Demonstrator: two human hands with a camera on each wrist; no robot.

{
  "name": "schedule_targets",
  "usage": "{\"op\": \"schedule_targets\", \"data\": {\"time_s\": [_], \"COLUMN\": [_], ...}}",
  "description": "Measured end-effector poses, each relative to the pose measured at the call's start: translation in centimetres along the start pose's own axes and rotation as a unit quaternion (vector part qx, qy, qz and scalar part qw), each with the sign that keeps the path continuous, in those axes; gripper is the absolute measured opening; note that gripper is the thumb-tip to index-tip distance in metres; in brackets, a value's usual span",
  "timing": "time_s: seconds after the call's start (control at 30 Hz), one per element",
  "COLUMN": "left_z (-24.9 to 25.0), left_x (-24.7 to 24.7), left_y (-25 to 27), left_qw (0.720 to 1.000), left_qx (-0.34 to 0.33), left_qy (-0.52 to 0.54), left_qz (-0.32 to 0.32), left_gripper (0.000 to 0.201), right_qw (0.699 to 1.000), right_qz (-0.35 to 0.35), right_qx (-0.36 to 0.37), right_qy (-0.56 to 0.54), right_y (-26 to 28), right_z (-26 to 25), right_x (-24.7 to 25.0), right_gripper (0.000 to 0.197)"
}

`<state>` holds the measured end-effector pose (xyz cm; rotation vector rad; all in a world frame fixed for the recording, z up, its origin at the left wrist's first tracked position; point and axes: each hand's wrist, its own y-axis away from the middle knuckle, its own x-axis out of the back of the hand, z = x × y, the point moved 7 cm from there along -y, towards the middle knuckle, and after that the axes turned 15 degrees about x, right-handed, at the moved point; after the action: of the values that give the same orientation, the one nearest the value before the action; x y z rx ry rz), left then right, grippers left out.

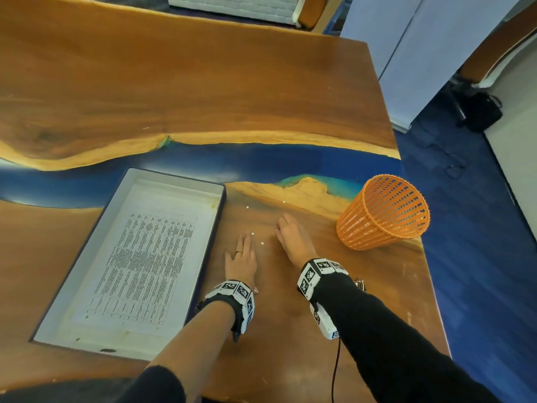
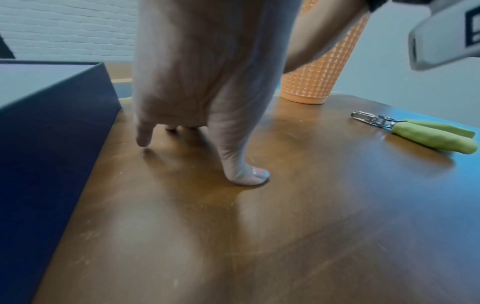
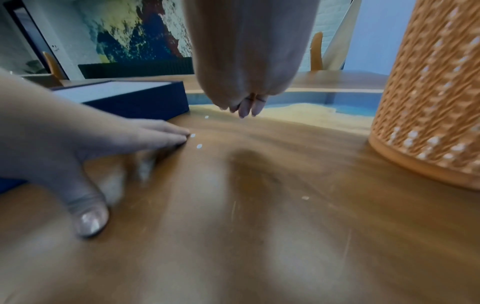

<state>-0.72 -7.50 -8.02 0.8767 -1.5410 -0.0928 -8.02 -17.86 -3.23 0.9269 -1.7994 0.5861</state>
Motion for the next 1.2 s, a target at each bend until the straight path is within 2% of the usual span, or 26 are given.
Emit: {"op": "schedule_targets", "data": {"time_s": [0.17, 0.37, 0.47, 0.57, 0.63, 0.7, 0.93, 1.07, 1.2], "left_z": [1.3, 5.0, 6.9, 7.6, 7.6, 7.6, 7.5, 6.9, 4.4], "left_x": [0.4, 1.4, 1.1, 0.5, 0.1, -0.1, -0.1, -0.4, -0.2], "left_y": [0.9, 2.2, 2.8, 3.2, 3.3, 3.3, 3.4, 3.4, 2.9], "left_qw": [0.998, 0.994, 0.989, 0.985, 0.984, 0.985, 0.984, 0.984, 0.987], "left_qx": [-0.029, -0.095, -0.142, -0.162, -0.161, -0.159, -0.16, -0.167, -0.15], "left_qy": [-0.055, -0.049, -0.046, -0.066, -0.07, -0.071, -0.076, -0.052, -0.015], "left_qz": [0.016, 0.019, 0.003, -0.007, -0.009, -0.006, 0.01, 0.022, 0.049], "left_gripper": [0.117, 0.11, 0.112, 0.116, 0.118, 0.117, 0.117, 0.111, 0.107], "right_qw": [0.999, 0.984, 0.972, 0.952, 0.95, 0.957, 0.965, 0.959, 0.955], "right_qz": [0.05, 0.176, 0.236, 0.298, 0.293, 0.259, 0.206, 0.252, 0.278], "right_qx": [-0.001, 0.017, 0.0, -0.055, -0.1, -0.127, -0.165, -0.122, -0.016], "right_qy": [-0.016, -0.003, 0.004, -0.034, -0.042, -0.022, -0.003, 0.041, 0.104], "right_y": [0.7, 2.4, 4.3, 7.3, 9.0, 10.2, 11.4, 10.7, 8.2], "right_z": [0.3, 1.1, 2.5, 5.7, 8.1, 9.9, 11.9, 10.1, 5.6], "right_x": [3.8, 10.4, 14.3, 17.4, 18.2, 18.1, 17.6, 18.7, 18.8], "right_gripper": [0.016, 0.011, 0.01, 0.01, 0.012, 0.014, 0.023, 0.02, 0.013]}}
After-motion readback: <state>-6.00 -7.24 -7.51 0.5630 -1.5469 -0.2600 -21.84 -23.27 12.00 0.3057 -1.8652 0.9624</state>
